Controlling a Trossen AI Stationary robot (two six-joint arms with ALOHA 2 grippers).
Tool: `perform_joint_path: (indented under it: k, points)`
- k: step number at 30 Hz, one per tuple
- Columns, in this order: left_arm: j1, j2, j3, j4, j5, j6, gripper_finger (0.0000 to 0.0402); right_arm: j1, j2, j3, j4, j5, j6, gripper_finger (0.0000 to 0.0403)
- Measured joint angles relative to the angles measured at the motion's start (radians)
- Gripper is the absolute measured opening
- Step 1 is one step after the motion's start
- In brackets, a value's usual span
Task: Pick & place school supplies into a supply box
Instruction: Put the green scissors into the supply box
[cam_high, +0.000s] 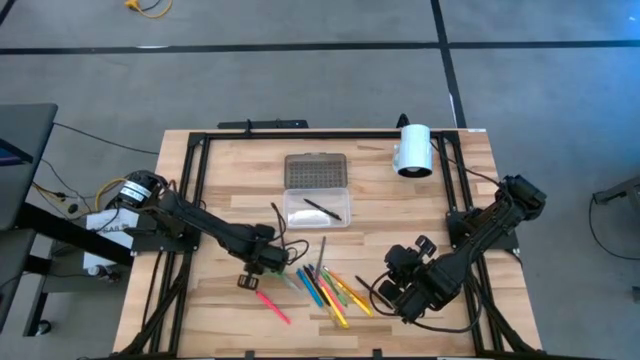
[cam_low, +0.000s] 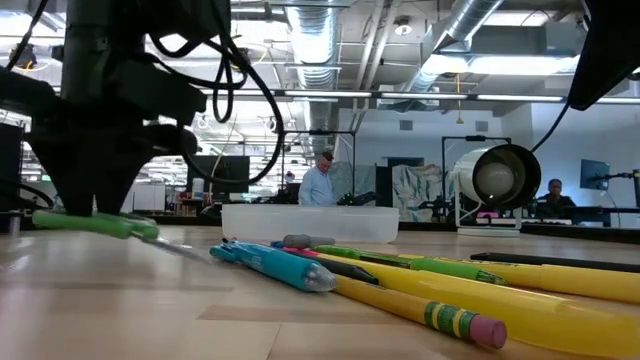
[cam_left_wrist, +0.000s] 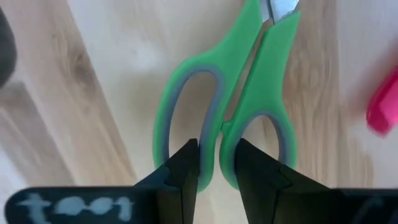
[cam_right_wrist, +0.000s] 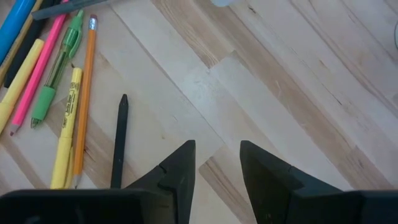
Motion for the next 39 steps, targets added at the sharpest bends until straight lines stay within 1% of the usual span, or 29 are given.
perform_joint_path:
  k: [2, 22, 31, 39]
  points:
    - [0.000, 0.000, 0.019, -0.026, 0.000, 0.011, 0.0084, 0.000, 0.000, 0.000, 0.000, 0.001, 0.000, 0.0120]
    - [0.010, -0.004, 0.132, -0.032, 0.006, 0.002, 0.0084, 0.000, 0.003, 0.000, -0.001, 0.002, 0.000, 0.0120]
    - [0.097, -0.005, 0.196, -0.039, -0.009, -0.042, 0.0084, 0.000, 0.003, 0.000, 0.002, 0.001, 0.000, 0.0120]
    - [0.223, -0.005, 0.259, -0.039, -0.110, -0.029, 0.0084, 0.000, 0.003, 0.000, 0.001, 0.001, 0.000, 0.0120]
